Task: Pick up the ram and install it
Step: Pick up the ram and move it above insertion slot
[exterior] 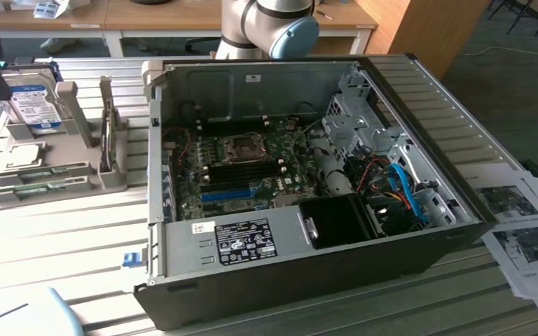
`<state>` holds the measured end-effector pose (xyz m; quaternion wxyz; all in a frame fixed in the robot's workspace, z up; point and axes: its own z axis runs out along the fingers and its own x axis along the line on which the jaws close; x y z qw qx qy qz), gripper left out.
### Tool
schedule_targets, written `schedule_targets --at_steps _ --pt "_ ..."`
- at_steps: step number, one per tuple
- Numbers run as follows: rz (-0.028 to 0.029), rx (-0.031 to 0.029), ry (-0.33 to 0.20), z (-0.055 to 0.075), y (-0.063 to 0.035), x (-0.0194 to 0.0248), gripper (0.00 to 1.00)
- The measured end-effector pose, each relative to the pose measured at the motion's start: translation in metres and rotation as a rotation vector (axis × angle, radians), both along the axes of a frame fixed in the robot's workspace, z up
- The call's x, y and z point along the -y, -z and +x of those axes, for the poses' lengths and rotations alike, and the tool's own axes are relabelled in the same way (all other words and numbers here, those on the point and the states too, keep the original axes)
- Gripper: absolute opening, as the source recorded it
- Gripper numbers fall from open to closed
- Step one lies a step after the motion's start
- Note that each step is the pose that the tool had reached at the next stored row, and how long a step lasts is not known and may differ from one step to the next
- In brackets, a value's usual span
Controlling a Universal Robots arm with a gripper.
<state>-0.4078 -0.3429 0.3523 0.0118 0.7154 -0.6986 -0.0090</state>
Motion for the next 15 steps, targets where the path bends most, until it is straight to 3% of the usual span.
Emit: schedule_targets --at_steps 15 --pt "0.0003 0.0 0.0 0.0 0.0155 0.0 0.09"
